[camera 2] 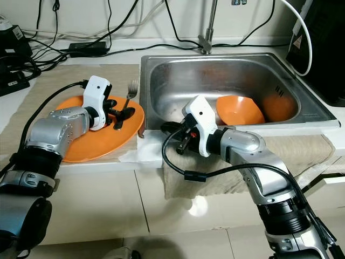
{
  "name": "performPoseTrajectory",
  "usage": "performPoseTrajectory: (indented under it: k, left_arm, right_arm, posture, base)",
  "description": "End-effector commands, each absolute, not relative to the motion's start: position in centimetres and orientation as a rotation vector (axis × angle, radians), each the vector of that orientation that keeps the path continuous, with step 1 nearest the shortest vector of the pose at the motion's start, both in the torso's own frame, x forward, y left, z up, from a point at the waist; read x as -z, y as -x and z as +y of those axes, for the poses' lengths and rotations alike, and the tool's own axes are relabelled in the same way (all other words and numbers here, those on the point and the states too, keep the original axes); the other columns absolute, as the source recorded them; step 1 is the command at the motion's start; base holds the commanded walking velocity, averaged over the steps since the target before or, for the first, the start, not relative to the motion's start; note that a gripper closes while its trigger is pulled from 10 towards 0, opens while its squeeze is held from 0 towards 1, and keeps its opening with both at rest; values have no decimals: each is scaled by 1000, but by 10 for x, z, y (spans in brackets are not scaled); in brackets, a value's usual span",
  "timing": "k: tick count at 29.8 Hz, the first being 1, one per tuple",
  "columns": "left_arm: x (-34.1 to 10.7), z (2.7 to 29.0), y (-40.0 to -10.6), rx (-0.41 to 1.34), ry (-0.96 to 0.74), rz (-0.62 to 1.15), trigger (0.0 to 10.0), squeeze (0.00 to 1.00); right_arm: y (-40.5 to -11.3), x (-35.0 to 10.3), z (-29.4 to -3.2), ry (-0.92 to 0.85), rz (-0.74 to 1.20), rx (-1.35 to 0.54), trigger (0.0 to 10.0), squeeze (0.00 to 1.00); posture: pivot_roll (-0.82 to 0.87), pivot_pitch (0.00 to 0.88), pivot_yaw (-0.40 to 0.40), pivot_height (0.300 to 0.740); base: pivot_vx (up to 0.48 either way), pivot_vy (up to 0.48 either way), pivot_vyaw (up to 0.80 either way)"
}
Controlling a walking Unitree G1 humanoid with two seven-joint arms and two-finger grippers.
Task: Kitchen organization
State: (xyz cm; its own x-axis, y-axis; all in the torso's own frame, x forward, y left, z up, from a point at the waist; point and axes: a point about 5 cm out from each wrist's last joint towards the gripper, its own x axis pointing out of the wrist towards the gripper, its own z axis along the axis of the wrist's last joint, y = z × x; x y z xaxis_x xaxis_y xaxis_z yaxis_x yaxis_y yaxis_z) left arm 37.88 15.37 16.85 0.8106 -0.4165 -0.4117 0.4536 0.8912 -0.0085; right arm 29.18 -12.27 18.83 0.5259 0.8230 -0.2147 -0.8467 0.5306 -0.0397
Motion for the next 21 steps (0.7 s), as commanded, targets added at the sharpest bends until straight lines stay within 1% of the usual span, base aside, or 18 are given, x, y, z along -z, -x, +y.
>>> performPoseTrajectory:
  k: [1,6,11,12,13,14,21]
  left_arm:
    - [-151,152,-373,486,-127,513,10000,0]
    - [-145,150,-371,494,-132,539,10000,0]
    - [-139,155,-371,472,-164,566,10000,0]
    - [-138,156,-371,468,-167,568,8471,0]
    - [-138,157,-371,467,-170,569,8471,0]
    - [-137,157,-371,471,-179,569,0,0]
    - [-134,160,-371,459,-172,574,0,0]
  right_arm:
    - [-292,-195,-123,146,152,-999,10000,0]
    - [-292,-194,-122,142,154,-1000,10000,0]
    - [-292,-194,-122,143,155,-998,10000,0]
    - [-292,-194,-122,143,155,-998,10000,0]
    - [-292,-194,-123,143,155,-998,10000,0]
    - [-292,-194,-123,143,155,-998,10000,0]
    - [-292,-194,-123,144,156,-997,10000,0]
  posture:
    - [28,5,31,740]
    - [28,8,31,740]
    - [28,8,30,740]
    - [27,9,29,740]
    - [27,9,29,740]
    - [27,9,29,740]
    - [26,11,29,740]
  base:
    - [0,0,0]
    - [0,0,0]
    - [0,0,0]
    - [0,0,0]
    - [0,0,0]
    - [0,0,0]
    - [0,0,0]
